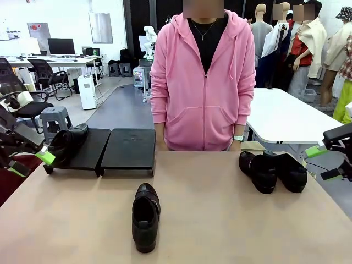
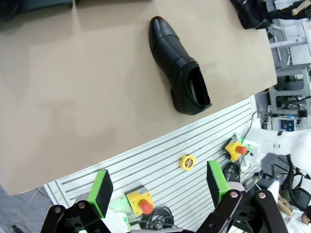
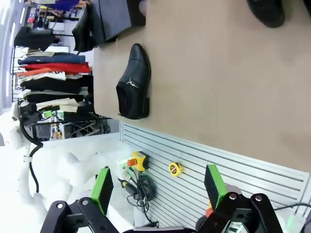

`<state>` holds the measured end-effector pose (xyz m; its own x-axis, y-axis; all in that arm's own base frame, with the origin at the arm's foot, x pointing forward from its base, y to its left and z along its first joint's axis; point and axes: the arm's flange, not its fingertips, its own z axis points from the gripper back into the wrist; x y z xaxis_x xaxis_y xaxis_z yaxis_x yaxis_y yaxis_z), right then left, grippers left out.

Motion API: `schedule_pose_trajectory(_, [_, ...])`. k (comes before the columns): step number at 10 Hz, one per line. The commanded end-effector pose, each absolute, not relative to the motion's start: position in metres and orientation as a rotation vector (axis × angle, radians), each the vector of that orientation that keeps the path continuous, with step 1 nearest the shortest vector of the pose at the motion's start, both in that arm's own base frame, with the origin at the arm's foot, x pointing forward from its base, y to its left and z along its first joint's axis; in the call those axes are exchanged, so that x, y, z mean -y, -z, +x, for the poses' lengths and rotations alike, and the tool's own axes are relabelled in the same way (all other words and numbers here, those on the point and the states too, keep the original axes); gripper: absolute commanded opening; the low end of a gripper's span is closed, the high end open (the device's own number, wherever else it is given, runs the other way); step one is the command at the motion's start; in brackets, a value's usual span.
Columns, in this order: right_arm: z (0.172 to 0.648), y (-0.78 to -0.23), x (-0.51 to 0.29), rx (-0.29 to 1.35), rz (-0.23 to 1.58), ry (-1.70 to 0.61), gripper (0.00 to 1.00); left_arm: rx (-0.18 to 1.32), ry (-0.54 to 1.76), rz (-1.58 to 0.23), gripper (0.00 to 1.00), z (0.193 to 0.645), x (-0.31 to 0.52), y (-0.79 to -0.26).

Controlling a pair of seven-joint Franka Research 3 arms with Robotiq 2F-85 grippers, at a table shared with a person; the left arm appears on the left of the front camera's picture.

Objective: Organize the shoes by placing them on the stand.
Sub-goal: Pick up one Shoe and place it in the middle of the table, then place the Shoe from the middle of the table onto the Shoes Stand.

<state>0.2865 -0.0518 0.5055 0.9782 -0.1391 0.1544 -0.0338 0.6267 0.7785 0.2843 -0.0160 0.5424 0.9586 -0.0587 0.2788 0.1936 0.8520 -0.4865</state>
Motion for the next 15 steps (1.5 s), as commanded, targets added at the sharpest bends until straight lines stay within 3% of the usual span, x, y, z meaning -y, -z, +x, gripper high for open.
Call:
schedule_pose_trajectory(1, [0.287,-0.509,0.054,0.220,0.927,0.030,1.00,0.260,0.148,-0.543,1.00,0.284,0.013,-0.542])
schedule_pose_trajectory(14, [0.287,-0.509,0.054,0.220,0.927,0.030,1.00,0.260,0.134,-0.536,1.00,0.284,0.016,-0.542])
schedule_pose_trajectory(15, [0.287,-0.509,0.054,0.220,0.927,0.030,1.00,0.168,0.062,-0.457,1.00,0.281,0.072,-0.556])
